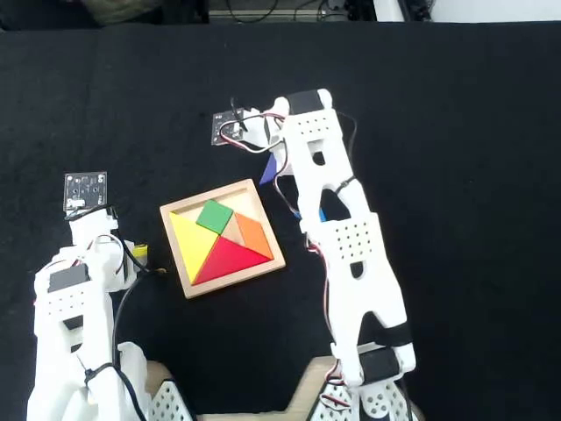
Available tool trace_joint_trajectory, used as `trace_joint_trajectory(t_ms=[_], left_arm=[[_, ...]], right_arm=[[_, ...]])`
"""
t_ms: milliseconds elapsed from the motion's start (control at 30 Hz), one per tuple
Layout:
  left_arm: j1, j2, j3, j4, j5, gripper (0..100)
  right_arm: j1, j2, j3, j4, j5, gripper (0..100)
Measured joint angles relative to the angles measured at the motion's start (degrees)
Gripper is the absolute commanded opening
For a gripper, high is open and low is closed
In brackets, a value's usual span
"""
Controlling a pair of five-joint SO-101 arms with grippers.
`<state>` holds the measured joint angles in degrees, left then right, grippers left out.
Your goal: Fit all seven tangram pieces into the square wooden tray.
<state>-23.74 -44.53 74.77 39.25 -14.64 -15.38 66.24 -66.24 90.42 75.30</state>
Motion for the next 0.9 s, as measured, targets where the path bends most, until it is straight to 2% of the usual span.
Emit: trace_joint_trajectory(t_ms=[200,400,567,900], left_arm=[[0.0,0.0,0.0,0.0,0.0,28],[0.0,0.0,0.0,0.0,0.0,28],[0.0,0.0,0.0,0.0,0.0,28],[0.0,0.0,0.0,0.0,0.0,28]], right_arm=[[0.0,0.0,-0.1,1.1,-0.1,1.0],[0.1,0.1,-4.3,8.1,-4.7,1.0],[0.1,-0.5,-9.8,8.7,-13.2,1.0],[0.0,-8.1,-10.0,8.9,-29.0,1.0]])
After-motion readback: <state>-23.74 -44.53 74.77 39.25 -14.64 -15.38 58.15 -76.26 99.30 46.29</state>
